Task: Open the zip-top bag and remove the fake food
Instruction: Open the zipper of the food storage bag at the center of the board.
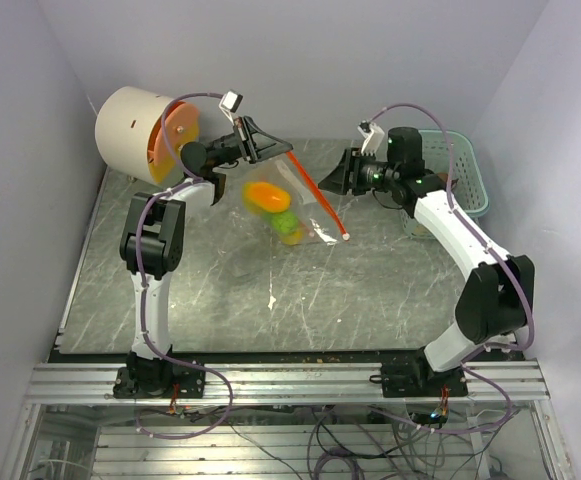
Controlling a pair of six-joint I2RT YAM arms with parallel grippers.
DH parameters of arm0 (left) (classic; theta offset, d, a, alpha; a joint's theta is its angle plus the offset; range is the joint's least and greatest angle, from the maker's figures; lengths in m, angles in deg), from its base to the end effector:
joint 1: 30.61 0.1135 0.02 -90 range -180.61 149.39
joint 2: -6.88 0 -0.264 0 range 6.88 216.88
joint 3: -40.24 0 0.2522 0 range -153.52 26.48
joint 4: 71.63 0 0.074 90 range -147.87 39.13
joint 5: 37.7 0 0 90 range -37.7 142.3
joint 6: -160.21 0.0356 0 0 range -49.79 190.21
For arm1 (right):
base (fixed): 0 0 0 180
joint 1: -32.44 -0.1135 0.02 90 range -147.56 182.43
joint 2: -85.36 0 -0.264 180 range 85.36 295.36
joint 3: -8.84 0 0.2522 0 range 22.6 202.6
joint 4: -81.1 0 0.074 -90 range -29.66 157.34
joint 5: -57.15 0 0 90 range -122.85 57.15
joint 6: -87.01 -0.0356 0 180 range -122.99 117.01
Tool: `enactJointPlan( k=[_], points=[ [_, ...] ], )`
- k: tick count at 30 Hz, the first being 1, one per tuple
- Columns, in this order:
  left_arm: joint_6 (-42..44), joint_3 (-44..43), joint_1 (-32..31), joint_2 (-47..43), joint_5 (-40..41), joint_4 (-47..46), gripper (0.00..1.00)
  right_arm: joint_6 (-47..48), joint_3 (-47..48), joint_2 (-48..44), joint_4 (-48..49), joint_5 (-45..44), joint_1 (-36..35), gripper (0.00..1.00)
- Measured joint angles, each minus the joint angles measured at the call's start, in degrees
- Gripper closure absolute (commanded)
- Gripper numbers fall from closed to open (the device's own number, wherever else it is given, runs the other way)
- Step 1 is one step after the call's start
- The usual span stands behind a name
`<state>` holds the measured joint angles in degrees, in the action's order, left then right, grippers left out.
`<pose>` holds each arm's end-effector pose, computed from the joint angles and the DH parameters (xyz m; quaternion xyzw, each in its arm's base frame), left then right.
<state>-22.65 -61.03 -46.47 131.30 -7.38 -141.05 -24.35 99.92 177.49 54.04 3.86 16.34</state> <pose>0.4386 -0.1566 0.2986 0.1603 0.5403 -0.7622 0.3185 0.3519 0.1237 0.3244 -0.1244 0.8206 0.4125 0.3755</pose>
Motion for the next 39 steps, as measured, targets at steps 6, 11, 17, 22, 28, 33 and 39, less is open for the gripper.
enactJointPlan(
  k=[6,11,17,22,28,33,39],
  points=[
    [0.0,-0.1,0.0,0.1,0.0,0.0,0.93,2.2,0.1,-2.4,-2.0,-0.4,-0.1,0.53],
    [0.0,-0.3,0.0,0.3,0.0,0.0,0.93,3.5,0.1,-2.4,-3.4,-0.3,-0.1,0.53],
    [-0.1,-0.8,0.0,0.4,0.0,0.0,0.93,4.5,0.1,-2.3,-4.2,-0.3,-1.2,0.53],
    [-0.2,-1.0,0.0,0.5,0.0,0.0,0.93,5.3,0.1,-2.2,-4.7,-0.3,-1.9,0.52],
    [-0.4,-1.8,0.0,1.0,0.0,0.0,0.93,6.4,0.1,-0.4,-5.0,-0.8,-1.9,0.52],
    [-0.5,-1.8,0.0,1.1,0.0,0.0,0.93,7.3,0.6,1.4,-5.6,-1.5,-1.9,0.52],
    [-0.5,-1.8,0.0,1.1,0.0,0.0,0.93,8.9,2.1,1.2,-6.8,-2.0,-1.3,0.52]
  ],
)
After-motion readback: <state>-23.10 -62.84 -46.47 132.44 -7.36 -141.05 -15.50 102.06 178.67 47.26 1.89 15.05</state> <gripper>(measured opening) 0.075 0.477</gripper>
